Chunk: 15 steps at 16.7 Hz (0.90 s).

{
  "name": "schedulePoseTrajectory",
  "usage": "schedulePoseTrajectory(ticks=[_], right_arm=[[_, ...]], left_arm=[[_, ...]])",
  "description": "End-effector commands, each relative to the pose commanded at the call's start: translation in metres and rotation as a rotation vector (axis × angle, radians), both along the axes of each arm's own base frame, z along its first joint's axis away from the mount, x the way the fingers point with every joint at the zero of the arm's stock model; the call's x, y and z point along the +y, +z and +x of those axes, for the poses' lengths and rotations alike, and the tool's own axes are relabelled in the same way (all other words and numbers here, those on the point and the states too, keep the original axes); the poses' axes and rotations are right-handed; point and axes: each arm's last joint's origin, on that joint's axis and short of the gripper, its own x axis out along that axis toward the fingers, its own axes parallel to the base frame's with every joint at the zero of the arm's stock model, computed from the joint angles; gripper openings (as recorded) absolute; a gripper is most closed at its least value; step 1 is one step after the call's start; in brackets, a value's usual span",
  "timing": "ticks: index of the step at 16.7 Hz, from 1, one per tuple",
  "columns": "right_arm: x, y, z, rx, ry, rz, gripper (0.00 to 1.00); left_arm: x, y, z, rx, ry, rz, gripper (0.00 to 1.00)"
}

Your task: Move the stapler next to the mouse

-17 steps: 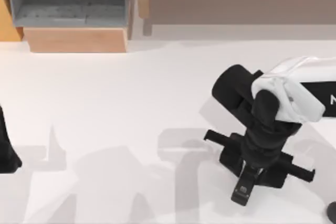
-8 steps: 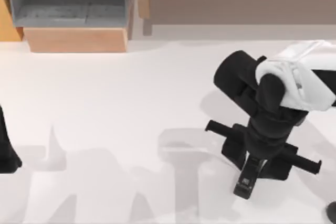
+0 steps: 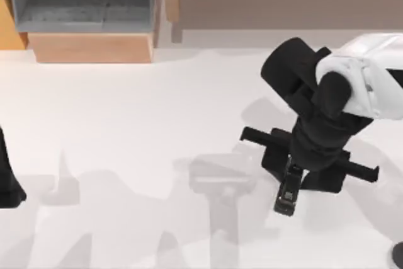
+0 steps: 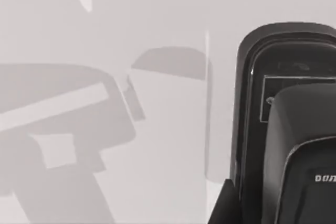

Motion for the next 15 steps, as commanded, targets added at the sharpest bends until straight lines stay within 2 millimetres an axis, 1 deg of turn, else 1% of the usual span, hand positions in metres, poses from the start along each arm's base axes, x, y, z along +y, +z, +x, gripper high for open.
schedulePoseTrajectory(ticks=[2,4,6,8,10,12,13,15], right_arm=[[-0.011,0.004,0.013,-0.040,0.090,0.015,0.00],[-0.032,0.005,0.028,-0.068,0.189,0.009,0.00],[-0.063,0.006,0.043,-0.078,0.273,-0.012,0.00],[-0.099,0.005,0.052,-0.067,0.320,-0.033,0.00],[-0.135,0.005,0.056,-0.039,0.331,-0.048,0.00],[-0.159,0.004,0.055,-0.012,0.333,-0.053,0.00],[-0.166,0.004,0.054,-0.001,0.333,-0.054,0.00],[-0.170,0.004,0.053,0.005,0.334,-0.054,0.00]], left_arm=[[0.000,0.000,0.000,0.000,0.000,0.000,1.00],[0.000,0.000,0.000,0.000,0.000,0.000,1.00],[0.000,0.000,0.000,0.000,0.000,0.000,1.00],[0.000,0.000,0.000,0.000,0.000,0.000,1.00],[0.000,0.000,0.000,0.000,0.000,0.000,1.00],[0.000,0.000,0.000,0.000,0.000,0.000,1.00],[0.000,0.000,0.000,0.000,0.000,0.000,1.00],[0.000,0.000,0.000,0.000,0.000,0.000,1.00]])
